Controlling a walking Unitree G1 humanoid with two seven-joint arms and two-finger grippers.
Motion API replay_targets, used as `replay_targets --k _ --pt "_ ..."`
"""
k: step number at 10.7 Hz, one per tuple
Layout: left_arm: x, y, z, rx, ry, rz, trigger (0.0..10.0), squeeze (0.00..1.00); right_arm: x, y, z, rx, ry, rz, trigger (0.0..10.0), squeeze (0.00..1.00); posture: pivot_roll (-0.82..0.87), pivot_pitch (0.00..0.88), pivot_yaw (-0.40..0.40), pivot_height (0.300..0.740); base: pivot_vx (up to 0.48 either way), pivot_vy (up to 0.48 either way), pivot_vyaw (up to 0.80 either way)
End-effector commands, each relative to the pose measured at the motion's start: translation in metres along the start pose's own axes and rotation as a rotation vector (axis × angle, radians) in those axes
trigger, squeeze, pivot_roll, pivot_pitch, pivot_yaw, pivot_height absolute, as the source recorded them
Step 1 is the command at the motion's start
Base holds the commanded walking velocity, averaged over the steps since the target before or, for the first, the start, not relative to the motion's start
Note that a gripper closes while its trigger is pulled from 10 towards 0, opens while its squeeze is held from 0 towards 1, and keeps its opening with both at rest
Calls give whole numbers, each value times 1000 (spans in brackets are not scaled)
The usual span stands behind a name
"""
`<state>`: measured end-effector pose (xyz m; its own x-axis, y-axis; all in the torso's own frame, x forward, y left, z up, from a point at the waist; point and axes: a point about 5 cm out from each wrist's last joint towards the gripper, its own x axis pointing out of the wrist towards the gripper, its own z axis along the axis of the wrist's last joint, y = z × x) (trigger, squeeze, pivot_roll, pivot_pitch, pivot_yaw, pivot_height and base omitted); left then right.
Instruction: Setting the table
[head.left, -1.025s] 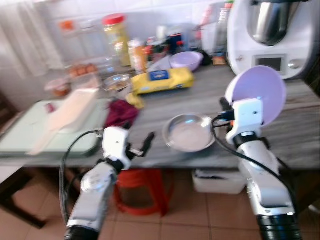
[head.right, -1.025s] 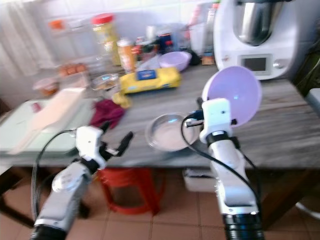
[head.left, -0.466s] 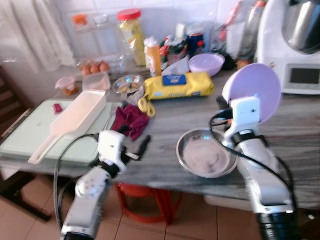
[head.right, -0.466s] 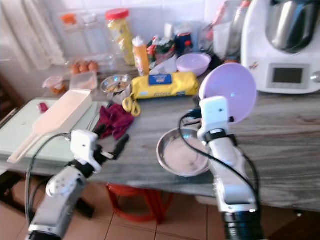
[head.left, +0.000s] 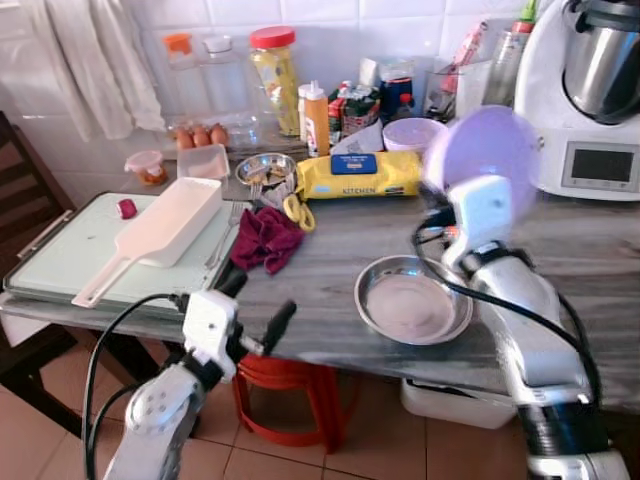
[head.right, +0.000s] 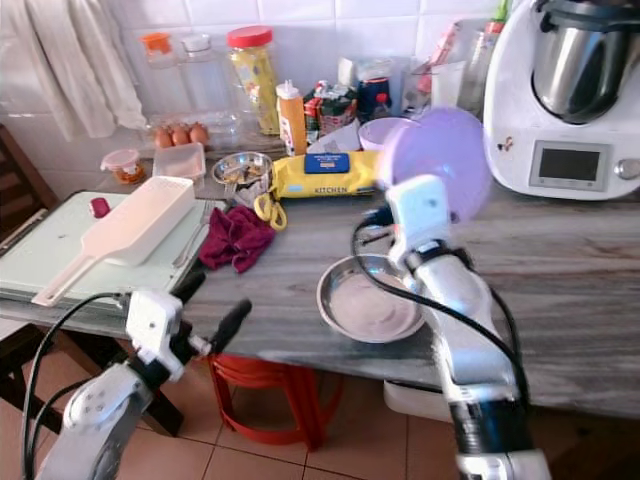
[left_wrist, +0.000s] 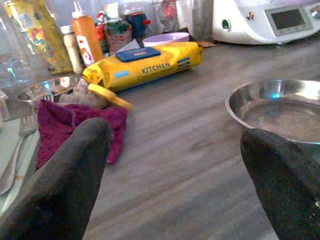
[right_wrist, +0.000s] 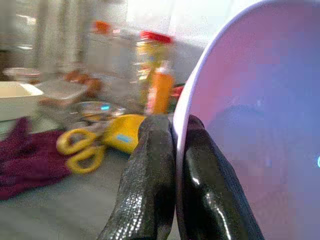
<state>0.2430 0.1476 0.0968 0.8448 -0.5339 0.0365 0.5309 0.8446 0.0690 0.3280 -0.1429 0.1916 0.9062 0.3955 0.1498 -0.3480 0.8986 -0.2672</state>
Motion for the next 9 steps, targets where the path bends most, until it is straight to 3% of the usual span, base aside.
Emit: replay_targets --k 1,4,9 --pt "-6 1 2 19 14 -35 10000 0 12 9 8 3 -12 104 10000 0 -12 0 71 740 0 0 0" --pt "-11 -1 2 30 25 -55 10000 0 31 33 8 -3 26 381 10000 0 14 0 52 740 0 0 0" --pt "-11 -9 5 3 16 -98 10000 0 32 51 -21 32 191 564 10000 0 20 0 46 740 0 0 0"
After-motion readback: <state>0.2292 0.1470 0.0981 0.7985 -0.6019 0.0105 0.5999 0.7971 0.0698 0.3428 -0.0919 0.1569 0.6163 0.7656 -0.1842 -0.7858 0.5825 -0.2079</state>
